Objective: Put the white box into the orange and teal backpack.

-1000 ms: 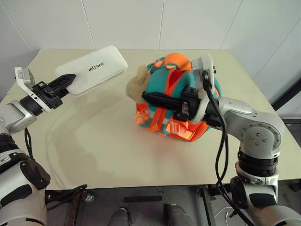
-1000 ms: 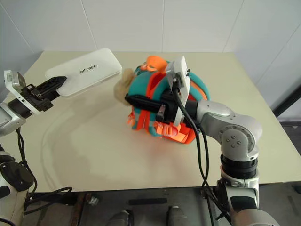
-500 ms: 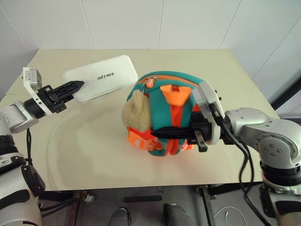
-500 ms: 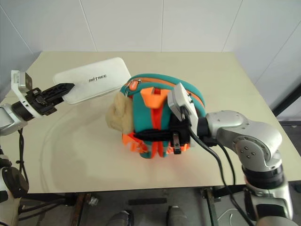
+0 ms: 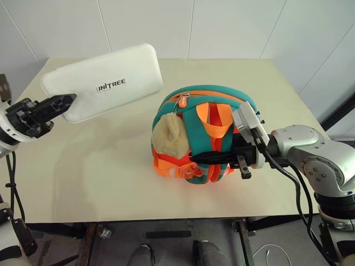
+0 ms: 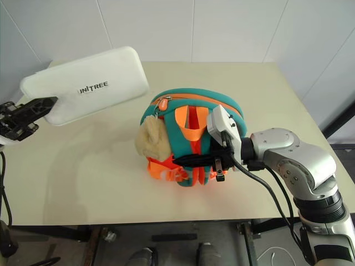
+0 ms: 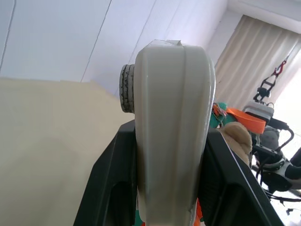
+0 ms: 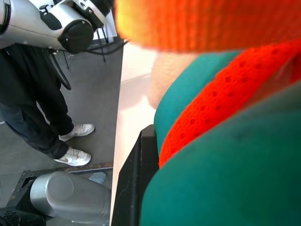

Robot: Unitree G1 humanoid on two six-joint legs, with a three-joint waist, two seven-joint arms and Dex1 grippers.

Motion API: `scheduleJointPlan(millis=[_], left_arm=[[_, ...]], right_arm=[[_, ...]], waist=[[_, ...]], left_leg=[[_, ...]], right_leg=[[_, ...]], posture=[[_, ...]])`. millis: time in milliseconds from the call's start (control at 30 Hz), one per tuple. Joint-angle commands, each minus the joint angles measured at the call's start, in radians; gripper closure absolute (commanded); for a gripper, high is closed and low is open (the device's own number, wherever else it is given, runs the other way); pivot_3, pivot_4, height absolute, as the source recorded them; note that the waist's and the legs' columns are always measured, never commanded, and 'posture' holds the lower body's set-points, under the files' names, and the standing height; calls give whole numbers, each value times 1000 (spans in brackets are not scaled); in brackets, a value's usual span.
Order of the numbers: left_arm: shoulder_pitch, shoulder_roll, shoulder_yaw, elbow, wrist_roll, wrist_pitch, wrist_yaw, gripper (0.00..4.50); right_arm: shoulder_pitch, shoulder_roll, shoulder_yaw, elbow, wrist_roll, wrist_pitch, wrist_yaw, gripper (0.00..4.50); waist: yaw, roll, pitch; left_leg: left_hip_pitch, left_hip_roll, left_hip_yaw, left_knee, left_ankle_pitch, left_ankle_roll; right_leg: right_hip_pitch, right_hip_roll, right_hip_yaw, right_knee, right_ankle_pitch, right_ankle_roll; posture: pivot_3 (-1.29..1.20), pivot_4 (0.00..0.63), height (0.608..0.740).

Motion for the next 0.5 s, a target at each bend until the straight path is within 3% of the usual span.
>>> scheduleJointPlan(millis=[33, 500], left_arm=[[15, 36, 34, -57, -35, -48, -48, 3254], [13, 99, -179, -54, 75, -192, -207, 3255]], right_arm=[[-3, -11, -18, 1, -10, -26, 16, 4500], [-21, 3, 1, 38, -55, -40, 48, 4500]], waist=[[3, 0, 0], [14, 0, 0]], left_leg=[[0, 0, 0, 0, 0, 0], [0, 0, 0, 1, 0, 0]], right_leg=[[0, 0, 0, 0, 0, 0], [0, 0, 0, 1, 0, 0]], posture=[[0, 150, 740], [0, 150, 740]])
